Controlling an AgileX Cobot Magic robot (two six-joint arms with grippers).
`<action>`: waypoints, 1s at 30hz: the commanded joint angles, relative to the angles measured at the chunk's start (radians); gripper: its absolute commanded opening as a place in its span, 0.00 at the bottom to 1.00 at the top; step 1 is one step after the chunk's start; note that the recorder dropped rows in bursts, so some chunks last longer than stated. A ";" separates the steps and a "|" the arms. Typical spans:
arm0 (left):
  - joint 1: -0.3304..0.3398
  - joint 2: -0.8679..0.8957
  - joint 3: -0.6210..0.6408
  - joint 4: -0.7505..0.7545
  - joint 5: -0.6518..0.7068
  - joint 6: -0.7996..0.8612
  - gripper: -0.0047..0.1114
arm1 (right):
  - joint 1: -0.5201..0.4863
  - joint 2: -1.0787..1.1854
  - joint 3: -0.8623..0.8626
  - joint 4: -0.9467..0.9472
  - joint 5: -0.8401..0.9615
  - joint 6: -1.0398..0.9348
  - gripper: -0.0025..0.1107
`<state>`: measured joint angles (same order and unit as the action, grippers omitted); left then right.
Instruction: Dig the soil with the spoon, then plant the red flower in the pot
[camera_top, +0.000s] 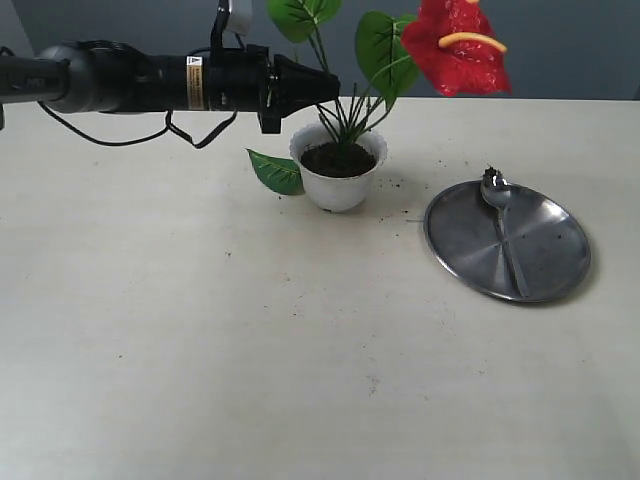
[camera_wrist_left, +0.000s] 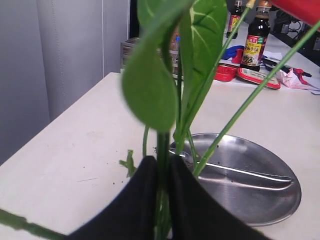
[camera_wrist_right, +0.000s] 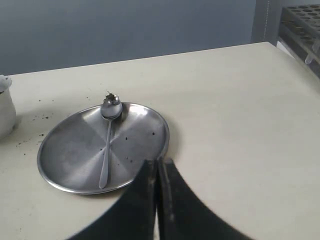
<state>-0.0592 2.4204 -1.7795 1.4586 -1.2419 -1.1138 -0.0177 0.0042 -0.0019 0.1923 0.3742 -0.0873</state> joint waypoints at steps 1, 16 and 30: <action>-0.013 0.021 0.006 0.049 0.031 -0.007 0.04 | -0.004 -0.004 0.002 0.000 -0.010 -0.003 0.02; 0.020 0.021 0.006 0.060 0.021 -0.028 0.04 | -0.004 -0.004 0.002 0.000 -0.008 -0.003 0.02; 0.026 0.021 0.006 0.070 0.021 -0.028 0.04 | -0.004 -0.004 0.002 0.000 -0.008 -0.003 0.02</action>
<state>-0.0312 2.4204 -1.7795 1.4649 -1.2496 -1.1325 -0.0177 0.0042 -0.0019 0.1923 0.3742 -0.0873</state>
